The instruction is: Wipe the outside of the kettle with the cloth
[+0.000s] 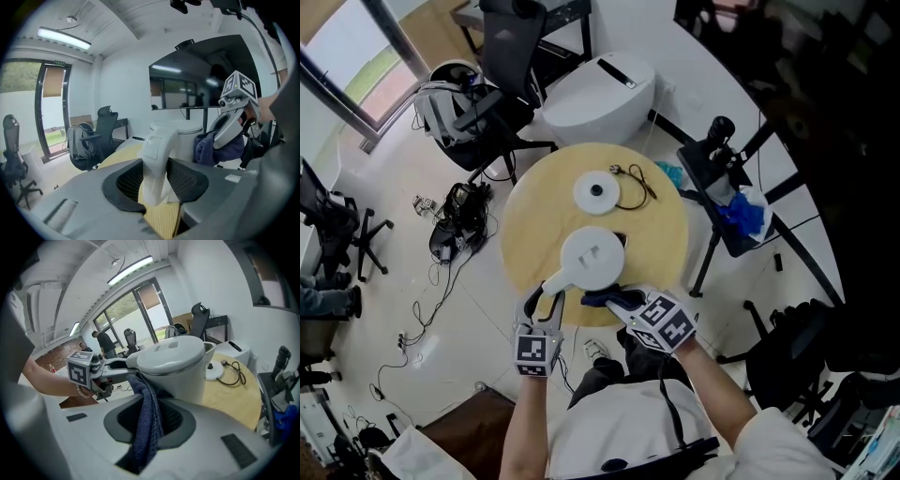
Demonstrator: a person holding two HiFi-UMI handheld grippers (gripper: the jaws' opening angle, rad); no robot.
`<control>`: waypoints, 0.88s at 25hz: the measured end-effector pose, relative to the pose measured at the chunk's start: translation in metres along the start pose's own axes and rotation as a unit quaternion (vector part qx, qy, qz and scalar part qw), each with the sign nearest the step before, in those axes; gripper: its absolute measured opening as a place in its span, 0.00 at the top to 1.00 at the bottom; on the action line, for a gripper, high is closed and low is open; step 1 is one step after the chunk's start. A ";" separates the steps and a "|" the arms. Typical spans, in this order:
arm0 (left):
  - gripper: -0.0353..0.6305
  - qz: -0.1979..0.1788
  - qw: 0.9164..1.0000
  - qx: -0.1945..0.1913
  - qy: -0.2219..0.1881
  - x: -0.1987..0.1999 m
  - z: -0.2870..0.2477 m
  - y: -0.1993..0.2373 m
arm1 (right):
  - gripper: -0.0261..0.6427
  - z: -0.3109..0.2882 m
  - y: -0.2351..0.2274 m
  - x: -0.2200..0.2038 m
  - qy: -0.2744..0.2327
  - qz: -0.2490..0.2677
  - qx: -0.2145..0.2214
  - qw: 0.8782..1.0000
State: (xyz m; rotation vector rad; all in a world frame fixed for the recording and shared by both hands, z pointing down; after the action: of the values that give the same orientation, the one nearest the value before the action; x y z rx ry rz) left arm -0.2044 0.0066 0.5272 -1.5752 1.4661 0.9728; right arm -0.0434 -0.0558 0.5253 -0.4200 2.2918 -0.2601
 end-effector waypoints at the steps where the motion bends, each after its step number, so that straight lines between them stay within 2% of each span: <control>1: 0.69 -0.003 1.000 -0.005 -0.001 0.000 0.001 0.001 | 0.86 0.000 0.002 0.000 0.001 0.002 0.002 1.000; 4: 0.69 -0.016 1.000 -0.011 -0.005 -0.002 0.003 0.004 | 0.86 0.002 0.011 0.003 -0.003 0.012 0.016 1.000; 6: 0.68 -0.023 1.000 0.000 -0.009 -0.003 0.002 0.008 | 0.86 0.002 0.020 0.006 -0.010 0.016 0.027 0.999; 8: 0.64 -0.015 0.999 0.032 -0.002 -0.007 -0.001 0.012 | 0.86 0.001 0.024 0.010 -0.012 0.019 0.029 0.999; 9: 0.51 -0.010 0.998 0.056 0.010 -0.011 -0.003 0.013 | 0.86 0.001 0.025 0.011 -0.011 0.019 0.030 0.999; 10: 0.50 -0.007 0.996 0.083 0.023 -0.016 -0.006 0.013 | 0.86 0.001 0.026 0.011 -0.010 0.018 0.030 0.999; 11: 0.50 -0.005 0.994 0.108 0.033 -0.019 -0.009 0.013 | 0.86 0.001 0.026 0.012 -0.008 0.018 0.031 0.999; 13: 0.61 0.001 0.989 0.143 0.036 -0.022 -0.013 0.011 | 0.86 0.002 0.026 0.012 -0.005 0.018 0.032 0.999; 15: 0.67 0.012 0.986 0.162 0.030 -0.020 -0.017 0.010 | 0.86 0.001 0.025 0.012 -0.004 0.020 0.029 0.999; 18: 0.70 0.027 0.985 0.167 0.026 -0.019 -0.021 0.011 | 0.86 -0.002 0.023 0.012 -0.010 0.018 0.021 1.000; 22: 0.70 0.029 0.987 0.154 0.027 -0.018 -0.023 0.013 | 0.86 0.003 0.023 0.018 -0.030 0.015 0.016 0.999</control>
State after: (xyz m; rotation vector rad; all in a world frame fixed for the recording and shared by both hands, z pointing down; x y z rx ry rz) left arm -0.2174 -0.0079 0.5525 -1.3495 1.6203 0.7005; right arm -0.0577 -0.0410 0.5039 -0.3723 2.2306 -0.2656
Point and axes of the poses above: the fingertips, and each gripper's own axes: z backward along the fingers, y to its left, x out of its top, the point moved 5 cm from there along z, backward along the fingers, and after that the axes turned 2 degrees about y, right-handed, at the moved point
